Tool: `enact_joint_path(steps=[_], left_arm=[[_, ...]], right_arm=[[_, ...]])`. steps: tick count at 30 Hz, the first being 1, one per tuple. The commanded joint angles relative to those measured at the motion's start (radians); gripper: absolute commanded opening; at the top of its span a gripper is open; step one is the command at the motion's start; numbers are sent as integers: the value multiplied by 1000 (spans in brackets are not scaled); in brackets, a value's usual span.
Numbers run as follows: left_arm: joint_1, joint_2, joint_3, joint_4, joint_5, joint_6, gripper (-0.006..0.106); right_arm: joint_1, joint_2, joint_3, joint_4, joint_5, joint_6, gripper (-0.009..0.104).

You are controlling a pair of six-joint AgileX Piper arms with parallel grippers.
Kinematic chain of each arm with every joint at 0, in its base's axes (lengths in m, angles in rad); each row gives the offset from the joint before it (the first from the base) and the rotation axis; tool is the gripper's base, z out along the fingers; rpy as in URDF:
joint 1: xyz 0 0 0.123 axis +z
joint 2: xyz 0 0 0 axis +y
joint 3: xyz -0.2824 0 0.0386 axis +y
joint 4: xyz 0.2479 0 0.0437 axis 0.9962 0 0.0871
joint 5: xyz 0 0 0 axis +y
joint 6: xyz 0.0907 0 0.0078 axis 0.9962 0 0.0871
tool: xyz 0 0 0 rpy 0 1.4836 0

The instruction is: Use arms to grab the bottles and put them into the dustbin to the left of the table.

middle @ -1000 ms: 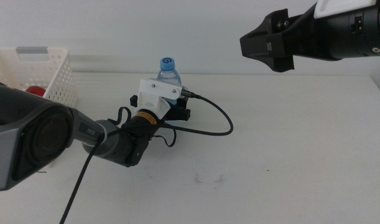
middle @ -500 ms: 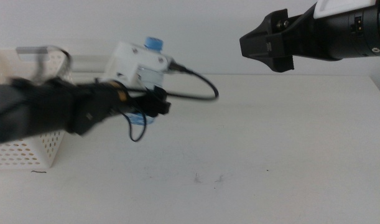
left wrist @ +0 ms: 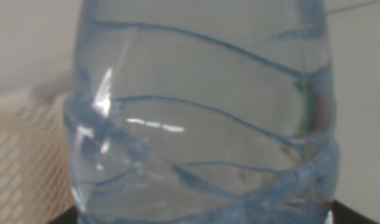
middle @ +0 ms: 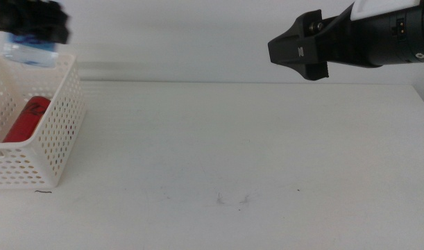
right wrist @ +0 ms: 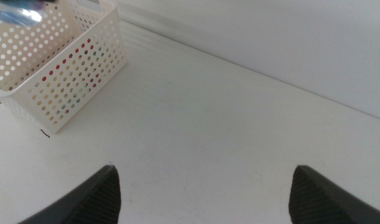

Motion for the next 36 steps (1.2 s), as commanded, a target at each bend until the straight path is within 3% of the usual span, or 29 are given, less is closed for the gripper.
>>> enact_joint_path(steps=[1, 8, 17, 19, 21, 26, 36], left_arm=[[74, 50, -87, -26, 113, 15, -2], [177, 196, -118, -5, 146, 8, -2], [196, 345, -109, -32, 192, -18, 2], [196, 359, -109, -35, 205, -28, 10], [196, 363, -109, -21, 216, -45, 28], [196, 363, -112, 0, 229, -45, 92], [168, 257, -110, -50, 297, -47, 94]], right_arm=[[2, -2, 0, -4, -9, -2, 86], [2, -2, 0, -4, -9, -2, 86], [2, -2, 0, -4, -9, -2, 86], [2, -2, 0, -4, -9, -2, 86], [2, -2, 0, -4, -9, -2, 86], [2, -2, 0, -4, -9, -2, 86], [2, -2, 0, -4, -9, -2, 86]])
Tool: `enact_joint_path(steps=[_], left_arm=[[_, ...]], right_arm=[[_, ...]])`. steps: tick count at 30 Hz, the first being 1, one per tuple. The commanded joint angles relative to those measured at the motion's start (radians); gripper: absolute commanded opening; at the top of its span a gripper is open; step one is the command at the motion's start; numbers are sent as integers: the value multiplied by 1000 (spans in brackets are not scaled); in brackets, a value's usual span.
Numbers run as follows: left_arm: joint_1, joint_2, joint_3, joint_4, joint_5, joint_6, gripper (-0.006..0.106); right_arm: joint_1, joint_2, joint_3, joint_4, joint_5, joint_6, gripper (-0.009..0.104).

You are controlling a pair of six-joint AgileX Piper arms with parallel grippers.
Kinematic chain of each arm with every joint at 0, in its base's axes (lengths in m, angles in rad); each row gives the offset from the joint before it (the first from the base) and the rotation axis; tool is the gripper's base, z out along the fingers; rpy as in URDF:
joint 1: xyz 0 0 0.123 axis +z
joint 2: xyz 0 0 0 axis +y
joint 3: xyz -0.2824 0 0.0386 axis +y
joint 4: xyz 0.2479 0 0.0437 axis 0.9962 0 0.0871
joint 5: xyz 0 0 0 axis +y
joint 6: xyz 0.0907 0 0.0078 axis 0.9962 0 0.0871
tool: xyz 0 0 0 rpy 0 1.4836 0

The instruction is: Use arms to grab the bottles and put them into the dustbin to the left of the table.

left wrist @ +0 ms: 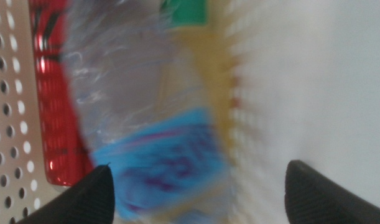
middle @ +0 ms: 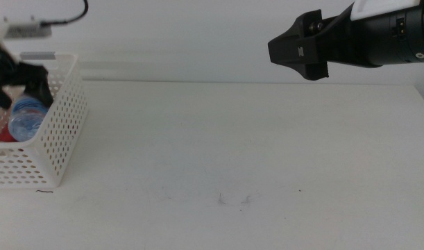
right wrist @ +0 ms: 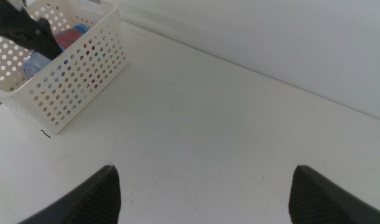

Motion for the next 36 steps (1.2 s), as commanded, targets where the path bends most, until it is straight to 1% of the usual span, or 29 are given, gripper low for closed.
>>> enact_joint_path(steps=[1, 3, 7, 12, 15, 21, 24, 28, 36], left_arm=[[-30, -86, 1, -17, 12, -17, 94], [-66, -170, 29, 11, 3, -52, 94], [-155, -361, 131, 65, -111, -121, 94], [-280, -645, 299, 64, -278, -130, 94], [-366, -781, 388, 64, -395, -127, 94], [-488, -1040, 605, 56, -619, -127, 94], [-508, -1145, 712, 56, -721, -131, 94], [-508, -1222, 798, 58, -807, -131, 94], [-508, -1244, 813, 57, -724, -137, 94]], right_arm=[[2, -2, 0, -4, -9, -2, 86], [2, -2, 0, -4, -9, -2, 86], [2, -2, 0, -4, -9, -2, 86], [2, -2, 0, -4, -9, -2, 86], [2, -2, 0, -4, -9, -2, 86], [2, -2, 0, -4, -9, -2, 86], [2, -2, 0, -4, -9, -2, 86], [2, -2, 0, -4, -9, -2, 86], [2, -2, 0, -4, -9, -2, 86]])
